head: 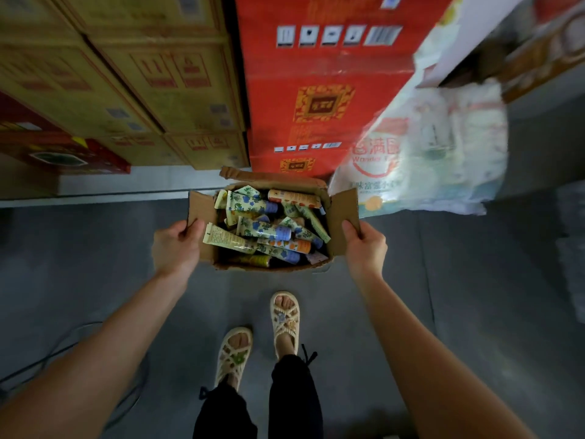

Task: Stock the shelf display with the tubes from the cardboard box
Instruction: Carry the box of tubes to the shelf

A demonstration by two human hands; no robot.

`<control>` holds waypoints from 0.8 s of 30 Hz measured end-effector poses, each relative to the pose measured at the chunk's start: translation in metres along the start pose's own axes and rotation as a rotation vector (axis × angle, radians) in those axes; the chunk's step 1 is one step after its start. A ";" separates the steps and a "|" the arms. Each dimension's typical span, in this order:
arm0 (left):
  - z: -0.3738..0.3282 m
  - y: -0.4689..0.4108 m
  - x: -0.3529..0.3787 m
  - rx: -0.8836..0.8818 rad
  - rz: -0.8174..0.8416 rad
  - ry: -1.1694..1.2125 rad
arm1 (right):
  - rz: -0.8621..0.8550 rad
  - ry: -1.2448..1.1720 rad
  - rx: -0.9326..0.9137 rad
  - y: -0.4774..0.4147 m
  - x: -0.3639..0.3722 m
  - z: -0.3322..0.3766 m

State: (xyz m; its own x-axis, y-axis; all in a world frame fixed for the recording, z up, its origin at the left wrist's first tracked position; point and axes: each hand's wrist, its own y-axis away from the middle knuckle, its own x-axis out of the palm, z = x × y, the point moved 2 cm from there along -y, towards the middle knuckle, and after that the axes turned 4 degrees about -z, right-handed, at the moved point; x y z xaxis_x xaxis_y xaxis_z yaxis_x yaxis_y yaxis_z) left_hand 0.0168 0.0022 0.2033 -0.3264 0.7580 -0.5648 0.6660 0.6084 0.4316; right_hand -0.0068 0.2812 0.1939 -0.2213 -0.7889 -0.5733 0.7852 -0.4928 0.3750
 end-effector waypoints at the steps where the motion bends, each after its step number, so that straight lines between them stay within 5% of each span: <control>1: -0.014 0.010 -0.012 0.025 0.018 -0.002 | -0.021 0.001 -0.004 0.011 -0.014 0.012; 13: -0.171 0.137 -0.106 0.449 0.291 -0.011 | -0.399 -0.176 0.000 0.167 -0.201 0.091; 24: -0.288 0.276 -0.060 0.781 0.503 -0.055 | -0.806 -0.296 0.107 0.238 -0.362 0.081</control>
State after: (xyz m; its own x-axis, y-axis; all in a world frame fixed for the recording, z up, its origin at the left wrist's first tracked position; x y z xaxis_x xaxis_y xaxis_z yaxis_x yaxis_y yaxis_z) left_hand 0.0270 0.1920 0.5592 0.1422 0.8652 -0.4809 0.9896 -0.1345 0.0506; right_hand 0.2132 0.4193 0.5499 -0.8404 -0.2402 -0.4858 0.2690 -0.9631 0.0108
